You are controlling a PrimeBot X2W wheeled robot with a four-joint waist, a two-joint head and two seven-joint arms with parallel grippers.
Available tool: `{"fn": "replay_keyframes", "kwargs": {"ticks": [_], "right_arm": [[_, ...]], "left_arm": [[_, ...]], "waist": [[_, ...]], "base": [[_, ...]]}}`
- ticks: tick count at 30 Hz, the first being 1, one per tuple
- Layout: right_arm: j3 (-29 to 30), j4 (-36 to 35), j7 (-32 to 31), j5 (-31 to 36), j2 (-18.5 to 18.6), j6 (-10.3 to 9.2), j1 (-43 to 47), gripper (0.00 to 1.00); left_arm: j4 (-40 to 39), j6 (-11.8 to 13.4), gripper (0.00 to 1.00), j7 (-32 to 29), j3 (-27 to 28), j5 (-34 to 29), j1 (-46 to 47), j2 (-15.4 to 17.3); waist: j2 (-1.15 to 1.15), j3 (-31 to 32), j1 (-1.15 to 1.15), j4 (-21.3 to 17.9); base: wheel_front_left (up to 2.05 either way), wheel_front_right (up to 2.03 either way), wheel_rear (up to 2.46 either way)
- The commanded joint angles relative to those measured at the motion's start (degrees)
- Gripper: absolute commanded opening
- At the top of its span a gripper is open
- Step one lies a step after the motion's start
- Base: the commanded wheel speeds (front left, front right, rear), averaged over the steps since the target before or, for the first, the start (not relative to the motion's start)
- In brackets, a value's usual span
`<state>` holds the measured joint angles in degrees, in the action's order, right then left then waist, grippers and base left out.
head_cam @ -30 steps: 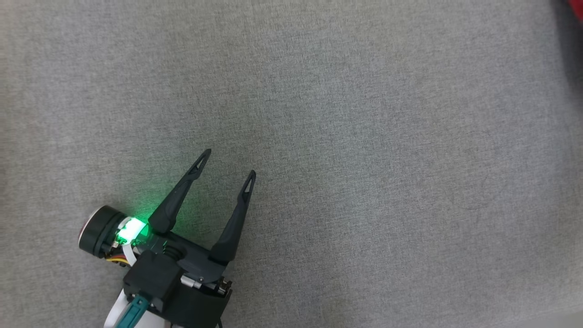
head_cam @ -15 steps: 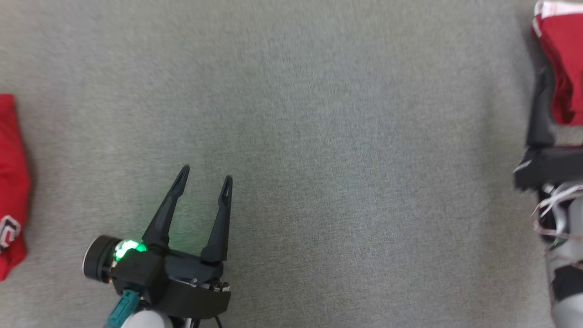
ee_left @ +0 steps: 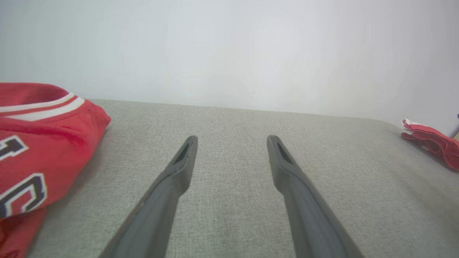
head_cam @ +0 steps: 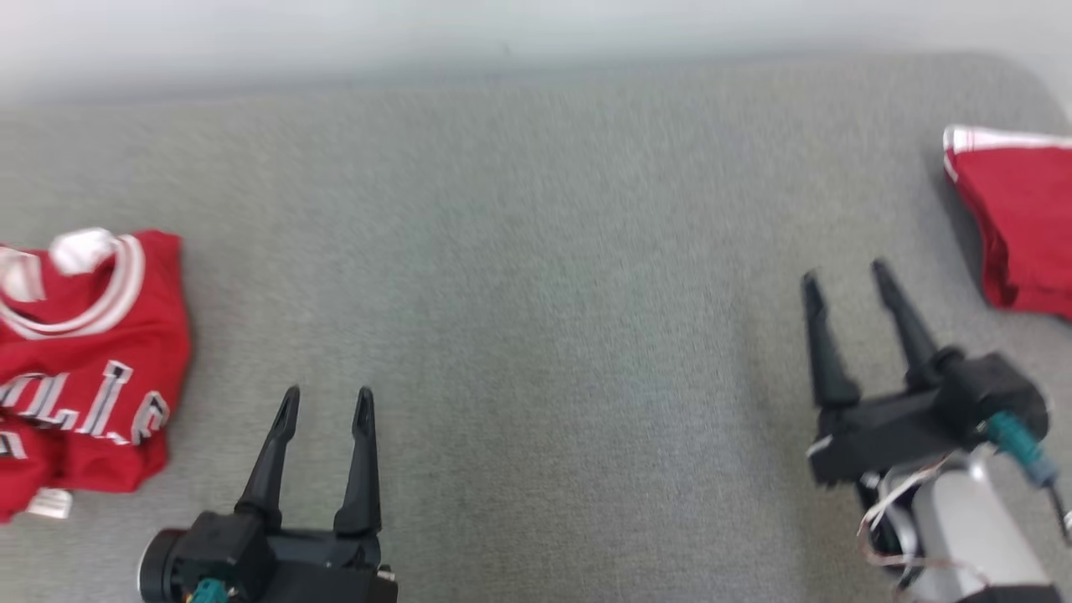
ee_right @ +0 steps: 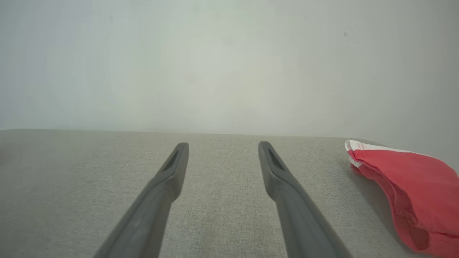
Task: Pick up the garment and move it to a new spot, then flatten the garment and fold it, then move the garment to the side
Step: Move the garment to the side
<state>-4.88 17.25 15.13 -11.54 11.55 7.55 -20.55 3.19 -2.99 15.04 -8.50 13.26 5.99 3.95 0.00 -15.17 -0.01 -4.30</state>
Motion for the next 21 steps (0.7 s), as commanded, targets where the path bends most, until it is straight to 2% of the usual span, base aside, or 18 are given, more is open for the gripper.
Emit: {"fn": "replay_keyframes", "kwargs": {"ticks": [1,10,14,21], "right_arm": [[-0.72,-0.5,0.03,-0.06,-0.32,-0.14,1.7,1.0],[-1.27,-4.38,0.02,1.57,-1.71,-0.14,8.63,1.0],[-1.19,-6.33,0.03,1.62,-2.53,-0.14,12.42,1.0],[-0.64,-9.92,0.03,1.95,-3.83,-0.14,18.6,1.0]], "left_arm": [[0.09,0.3,1.0,0.13,0.4,0.33,-1.27,-0.36],[-0.46,1.96,1.0,0.14,2.62,0.53,-5.63,-0.99],[-1.05,2.42,1.0,0.14,3.06,-1.64,-7.32,-1.07],[-1.53,0.52,1.0,0.14,3.58,-2.49,-10.14,-1.08]], "waist": [[0.0,5.27,0.01,2.79],[0.0,11.12,0.01,4.37],[0.0,13.21,0.01,4.8],[0.0,15.54,0.01,5.15]], "base": [[0.0,0.0,0.0],[0.0,0.0,0.0],[0.0,0.0,0.0],[0.0,0.0,0.0]]}}
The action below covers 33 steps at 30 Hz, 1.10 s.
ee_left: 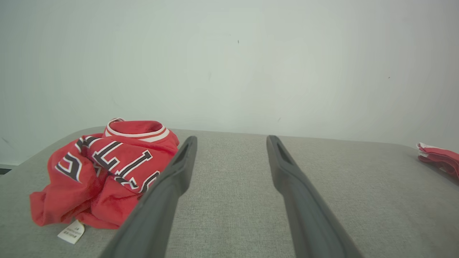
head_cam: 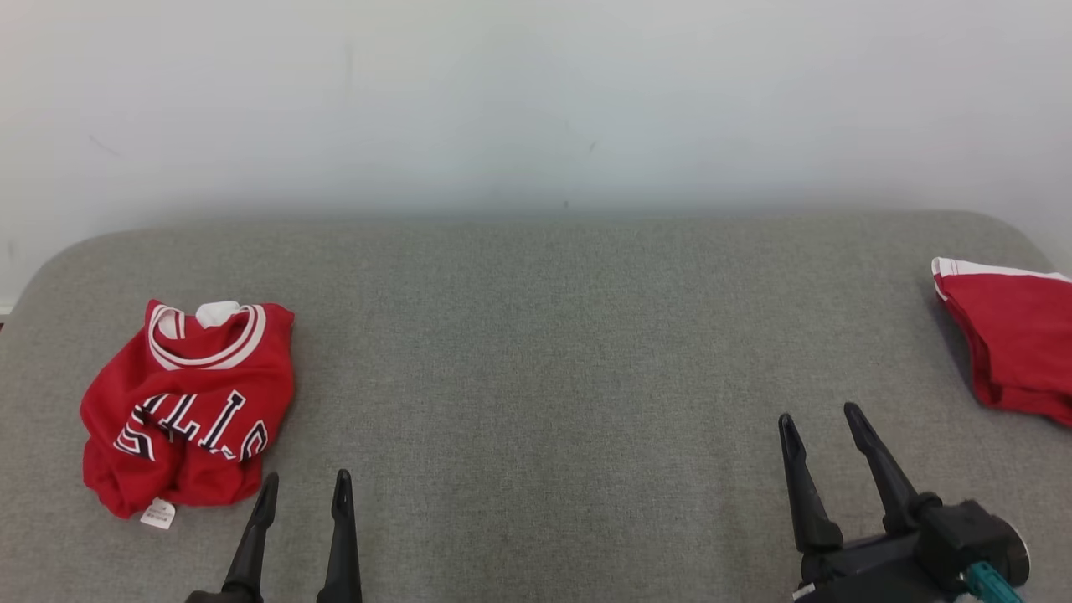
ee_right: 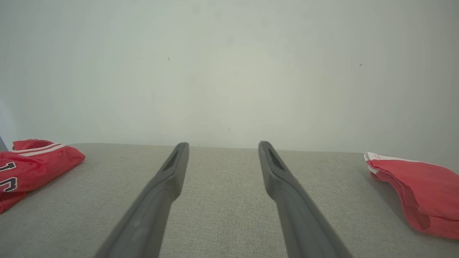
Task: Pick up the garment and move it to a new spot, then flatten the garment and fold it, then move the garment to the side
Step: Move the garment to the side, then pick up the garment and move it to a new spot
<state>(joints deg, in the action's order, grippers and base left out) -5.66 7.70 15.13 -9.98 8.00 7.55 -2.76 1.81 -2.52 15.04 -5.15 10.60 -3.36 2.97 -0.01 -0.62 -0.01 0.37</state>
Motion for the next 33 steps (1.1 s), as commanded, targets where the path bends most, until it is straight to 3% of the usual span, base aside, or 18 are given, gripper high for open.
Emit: {"fn": "replay_keyframes", "kwargs": {"ticks": [1,15,33], "right_arm": [[0.28,-0.76,0.03,0.52,-0.62,-0.14,1.64,1.0],[2.23,-4.68,0.03,1.25,-3.01,-0.14,11.15,1.0],[2.27,-4.96,0.03,1.36,-3.32,-0.14,12.54,1.0]], "left_arm": [[-0.12,-0.27,1.0,0.14,0.32,0.3,-1.14,-0.09],[1.16,-2.46,1.0,0.14,0.09,-1.66,-5.39,-0.11],[1.76,-2.51,1.0,0.14,-0.43,-2.63,-6.0,-0.11]], "waist": [[0.01,1.24,0.01,0.45],[0.01,4.85,0.01,-0.11],[0.01,4.91,0.01,0.12]], "base": [[0.0,0.0,0.0],[0.0,0.0,0.0],[0.0,0.0,0.0]]}}
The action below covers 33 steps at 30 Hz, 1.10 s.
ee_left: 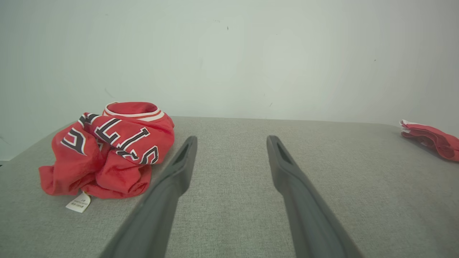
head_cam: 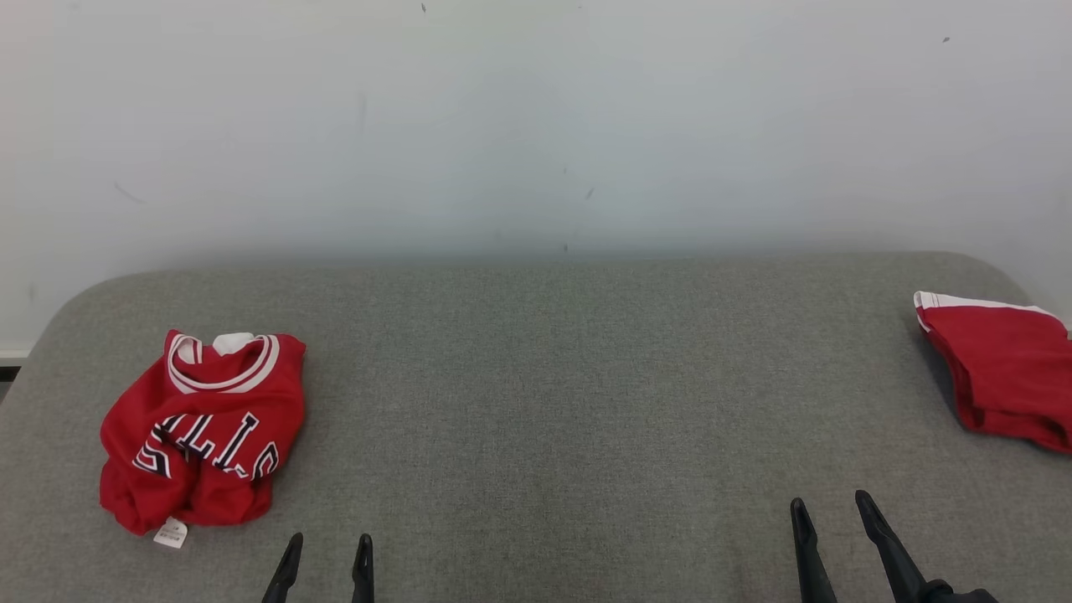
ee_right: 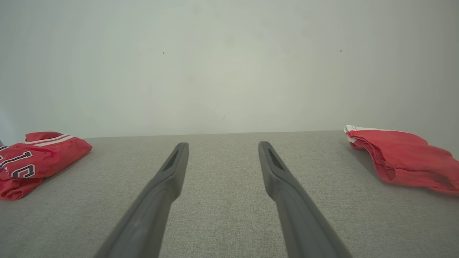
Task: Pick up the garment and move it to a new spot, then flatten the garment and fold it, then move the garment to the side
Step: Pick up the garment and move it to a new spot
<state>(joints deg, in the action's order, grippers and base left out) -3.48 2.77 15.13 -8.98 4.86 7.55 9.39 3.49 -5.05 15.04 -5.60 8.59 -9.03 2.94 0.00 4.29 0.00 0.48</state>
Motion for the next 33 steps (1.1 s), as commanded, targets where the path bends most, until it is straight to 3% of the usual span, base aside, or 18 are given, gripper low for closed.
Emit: {"fn": "replay_keyframes", "kwargs": {"ticks": [1,33], "right_arm": [[0.09,-0.02,0.03,0.32,-0.19,-0.14,0.4,1.0],[-0.82,0.05,0.02,-0.06,-0.77,-0.14,0.83,1.0]], "left_arm": [[0.1,0.02,1.0,0.14,0.01,-0.6,-0.36,-0.08],[0.52,0.98,1.0,0.14,-0.08,0.46,0.33,-0.09]], "waist": [[0.0,0.03,0.0,0.01],[0.0,-0.25,0.0,1.17]], "base": [[0.0,0.0,0.0],[0.0,0.0,0.0]]}}
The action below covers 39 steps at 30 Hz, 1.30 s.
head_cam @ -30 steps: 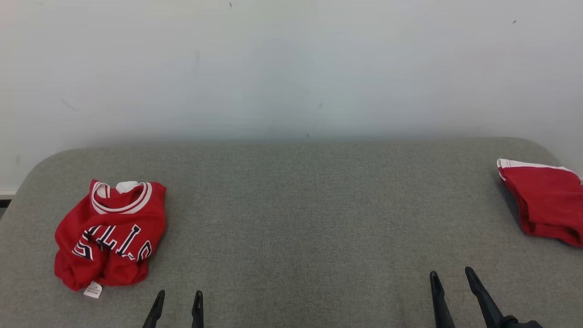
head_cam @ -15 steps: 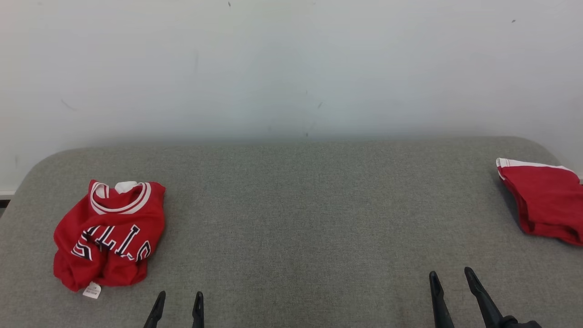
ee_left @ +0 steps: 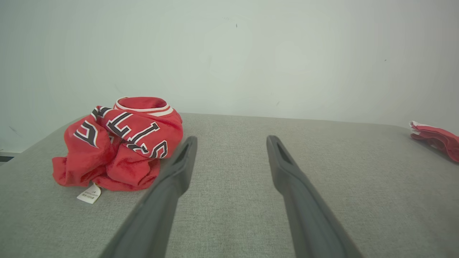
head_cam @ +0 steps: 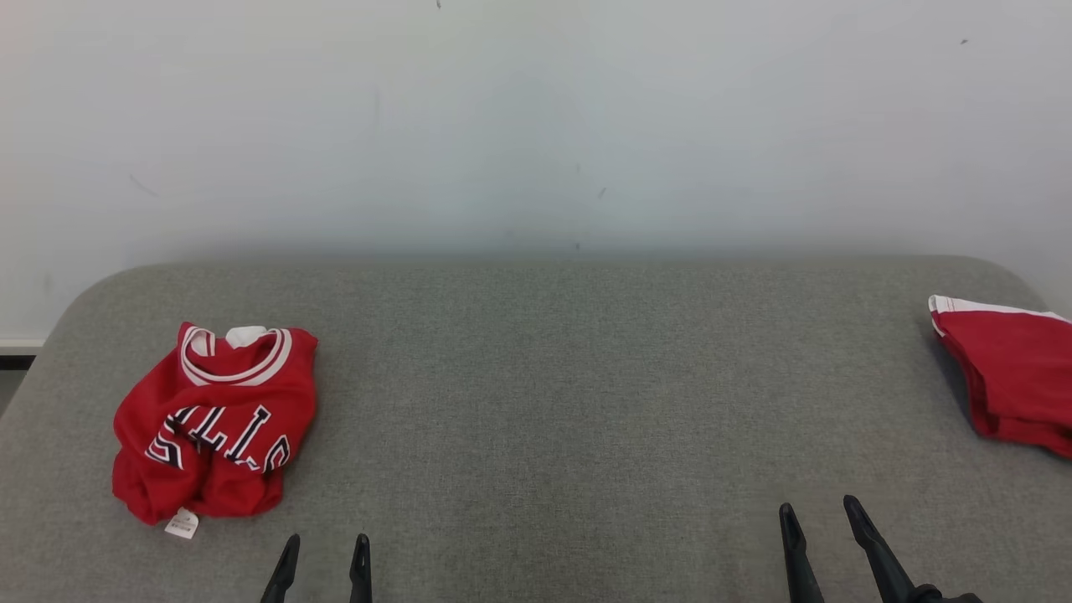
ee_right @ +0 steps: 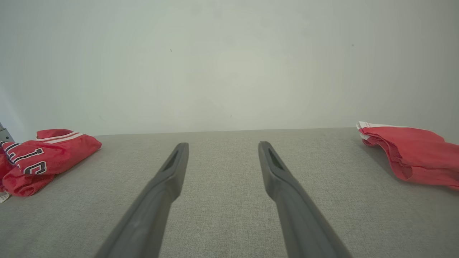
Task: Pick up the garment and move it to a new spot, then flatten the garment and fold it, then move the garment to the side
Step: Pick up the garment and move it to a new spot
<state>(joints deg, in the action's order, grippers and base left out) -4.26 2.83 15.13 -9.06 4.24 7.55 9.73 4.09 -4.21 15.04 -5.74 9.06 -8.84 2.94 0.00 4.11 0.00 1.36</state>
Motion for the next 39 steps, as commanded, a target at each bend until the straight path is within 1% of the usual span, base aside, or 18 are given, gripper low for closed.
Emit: {"fn": "replay_keyframes", "kwargs": {"ticks": [1,7,21,29,39], "right_arm": [[-0.06,-0.04,0.02,-0.01,-0.17,-0.14,0.45,1.0],[-1.31,0.16,0.02,-0.48,-0.12,-0.14,-0.17,1.0],[-2.72,-0.33,0.02,-1.09,0.13,-0.14,-0.59,1.0],[-3.02,-0.12,0.02,-1.42,0.01,-0.14,-0.85,1.0],[-3.34,0.0,0.02,-1.61,0.13,-0.14,-0.83,1.0]], "left_arm": [[-0.15,0.27,1.0,0.14,0.01,0.0,0.11,-0.09],[-0.66,0.72,1.0,0.14,-0.1,0.24,-0.28,-0.09],[-2.38,2.1,1.0,0.14,0.75,-0.56,0.05,-0.08],[-2.59,1.86,1.0,0.14,1.05,-0.5,0.17,-0.08],[-2.88,1.73,1.0,0.14,1.1,-0.06,0.44,-0.08]], "waist": [[0.0,-0.14,0.0,0.63],[0.0,-0.4,0.0,3.16],[0.0,-0.71,0.0,11.99],[0.0,-0.89,0.0,16.53],[0.0,-1.08,0.0,20.31]], "base": [[0.0,0.0,0.0],[0.0,0.0,0.0],[0.0,0.0,0.0],[0.0,0.0,0.0],[0.0,0.0,0.0]]}}
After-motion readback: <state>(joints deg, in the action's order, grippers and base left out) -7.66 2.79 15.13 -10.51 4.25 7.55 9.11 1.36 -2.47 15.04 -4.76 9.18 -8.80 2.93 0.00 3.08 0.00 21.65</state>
